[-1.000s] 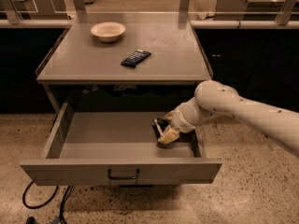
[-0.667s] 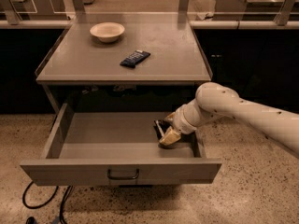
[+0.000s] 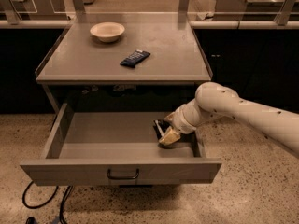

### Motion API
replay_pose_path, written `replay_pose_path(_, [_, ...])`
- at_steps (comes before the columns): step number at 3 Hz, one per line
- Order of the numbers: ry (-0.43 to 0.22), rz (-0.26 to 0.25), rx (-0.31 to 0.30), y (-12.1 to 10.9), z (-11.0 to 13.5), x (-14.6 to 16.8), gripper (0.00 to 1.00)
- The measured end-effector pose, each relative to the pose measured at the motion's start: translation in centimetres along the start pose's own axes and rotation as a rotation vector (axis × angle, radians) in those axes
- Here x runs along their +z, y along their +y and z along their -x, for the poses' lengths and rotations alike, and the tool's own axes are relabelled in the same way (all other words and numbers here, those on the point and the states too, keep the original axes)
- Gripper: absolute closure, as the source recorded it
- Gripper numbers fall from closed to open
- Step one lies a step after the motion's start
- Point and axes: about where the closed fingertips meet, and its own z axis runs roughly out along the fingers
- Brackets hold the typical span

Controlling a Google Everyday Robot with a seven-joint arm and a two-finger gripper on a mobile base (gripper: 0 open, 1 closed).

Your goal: Place rxbar chocolate into top drawer

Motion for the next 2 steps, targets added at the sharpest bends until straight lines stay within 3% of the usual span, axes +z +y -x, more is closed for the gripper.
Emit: replay_pose_path(2, [0.0,0.0,0.0,0.0,0.0,0.01,0.11])
